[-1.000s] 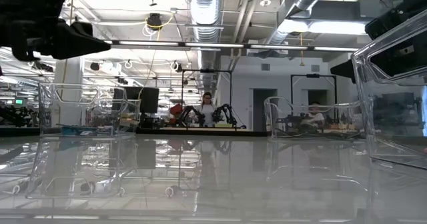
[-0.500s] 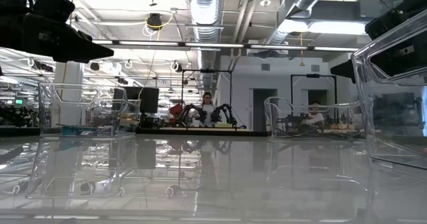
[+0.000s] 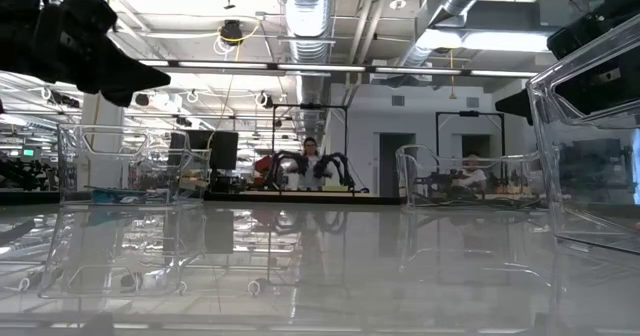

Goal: Sort silverware by color (type)
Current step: Return to Home Position

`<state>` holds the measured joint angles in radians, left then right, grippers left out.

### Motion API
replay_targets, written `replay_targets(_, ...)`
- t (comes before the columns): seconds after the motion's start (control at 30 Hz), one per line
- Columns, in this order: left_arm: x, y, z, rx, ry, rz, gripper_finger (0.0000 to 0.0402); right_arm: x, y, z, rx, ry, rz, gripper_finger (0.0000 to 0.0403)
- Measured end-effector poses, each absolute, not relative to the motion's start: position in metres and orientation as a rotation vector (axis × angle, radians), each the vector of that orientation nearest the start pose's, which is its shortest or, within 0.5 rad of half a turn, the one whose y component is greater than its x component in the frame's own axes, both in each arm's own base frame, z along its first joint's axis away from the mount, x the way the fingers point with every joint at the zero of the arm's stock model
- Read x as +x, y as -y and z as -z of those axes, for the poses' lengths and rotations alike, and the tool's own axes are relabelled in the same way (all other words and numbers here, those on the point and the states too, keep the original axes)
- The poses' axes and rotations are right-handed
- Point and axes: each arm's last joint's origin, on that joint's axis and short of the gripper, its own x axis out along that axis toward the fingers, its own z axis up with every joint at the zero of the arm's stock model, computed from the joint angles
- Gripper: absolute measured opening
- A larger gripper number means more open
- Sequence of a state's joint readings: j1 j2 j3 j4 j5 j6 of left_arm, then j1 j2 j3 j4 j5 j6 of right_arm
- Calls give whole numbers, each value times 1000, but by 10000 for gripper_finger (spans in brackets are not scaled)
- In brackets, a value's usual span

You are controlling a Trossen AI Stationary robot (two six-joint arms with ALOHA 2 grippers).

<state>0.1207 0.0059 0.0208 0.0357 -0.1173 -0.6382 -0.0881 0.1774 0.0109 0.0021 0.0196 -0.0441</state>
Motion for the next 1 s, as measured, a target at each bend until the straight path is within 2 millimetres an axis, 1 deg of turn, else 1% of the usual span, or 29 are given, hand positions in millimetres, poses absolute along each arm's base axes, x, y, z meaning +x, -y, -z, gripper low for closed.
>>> replay_targets(0.23, 95, -15, -174, -713, 133, -210, 0, 107, 10, -153, -38, -167, 104, 44)
replay_targets(0.4, 95, -15, -174, -864, 149, -202, 0, 107, 10, -153, -38, -167, 104, 44)
replay_targets(0.53, 95, -15, -172, -1111, 163, -208, 0, 107, 10, -153, -38, -167, 104, 44)
replay_targets(0.67, 95, -16, -172, -1371, 223, -216, 0, 107, 10, -153, -38, -167, 104, 44)
replay_targets(0.83, 95, -17, -173, -1623, 283, -211, 0, 107, 10, -153, -39, -167, 104, 44)
replay_targets(1.0, 95, -17, -173, -1911, 333, -172, 0, 107, 10, -153, -38, -167, 104, 44)
